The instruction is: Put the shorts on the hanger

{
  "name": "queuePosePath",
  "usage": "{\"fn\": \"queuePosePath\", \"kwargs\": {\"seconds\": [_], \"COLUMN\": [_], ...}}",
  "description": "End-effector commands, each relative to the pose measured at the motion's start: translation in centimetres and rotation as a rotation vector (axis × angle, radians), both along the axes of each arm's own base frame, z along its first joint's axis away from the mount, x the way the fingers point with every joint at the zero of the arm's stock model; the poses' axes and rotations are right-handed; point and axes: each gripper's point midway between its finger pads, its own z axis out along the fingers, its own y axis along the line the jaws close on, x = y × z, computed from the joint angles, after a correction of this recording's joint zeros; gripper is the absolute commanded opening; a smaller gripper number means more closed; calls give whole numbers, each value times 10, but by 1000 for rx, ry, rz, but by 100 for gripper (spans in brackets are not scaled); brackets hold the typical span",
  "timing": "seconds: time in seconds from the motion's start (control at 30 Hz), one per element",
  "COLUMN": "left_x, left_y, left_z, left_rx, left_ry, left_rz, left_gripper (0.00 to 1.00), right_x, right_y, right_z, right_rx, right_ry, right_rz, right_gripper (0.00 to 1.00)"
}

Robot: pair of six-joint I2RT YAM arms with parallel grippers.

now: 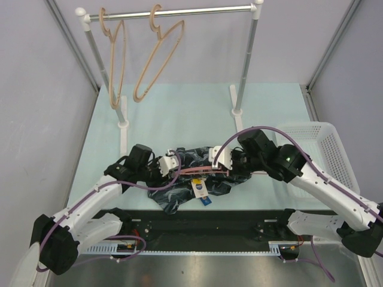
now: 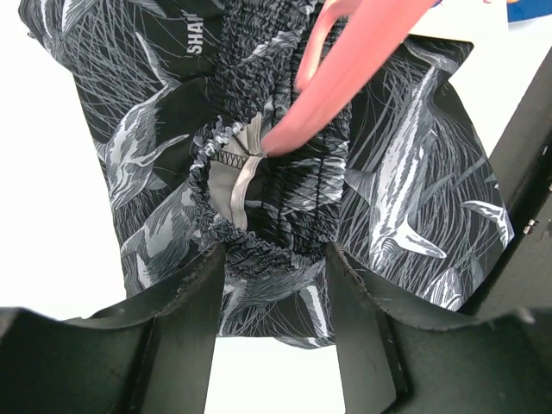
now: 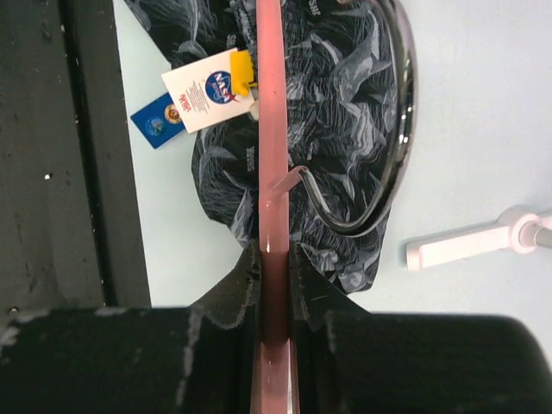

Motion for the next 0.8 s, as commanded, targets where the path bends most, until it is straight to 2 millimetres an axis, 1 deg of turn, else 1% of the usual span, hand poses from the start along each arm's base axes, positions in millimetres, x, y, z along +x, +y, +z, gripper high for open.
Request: {"fn": "queuePosePath", "kwargs": {"seconds": [0.0,0.07,0.1,0.17,0.2,0.23,0.3,0.37,0.47,0.57,0.7,0.77], "left_x": [17,17,18,16,16,15,12,9,9,7,5,4], "left_y": [-4,-4,-4,-7,-8,-9,-13,-15,-17,-19,-25,-25], "left_z": [14,13,12,13,14,16,23,28,42,51,68,71], "left_rx": [-22,-20,-19,-29,-36,-41,-66,-78,-94,-111,-145,-147], "left_ry": [-47,-40,-36,-27,-29,-29,-32,-27,-43,-43,-53,-51], "left_rz": [35,39,40,28,24,15,-10,-30,-37,-42,-68,-75], "left_gripper": [52,44,37,30,25,13,1,0,0,0,0,0], "right_x": [8,10,12,13,15,15,15,15,17,18,16,17], "right_y": [22,23,24,25,26,26,28,30,35,40,48,52], "right_z": [12,8,8,6,6,4,2,2,5,6,7,6], "right_rx": [80,73,72,67,67,64,62,68,89,107,133,142], "right_ry": [-33,-32,-41,-44,-50,-48,-47,-49,-55,-65,-80,-95], "right_rz": [23,29,32,33,33,39,51,58,57,71,122,141], "right_gripper": [0,0,0,0,0,0,0,0,0,0,0,0]}}
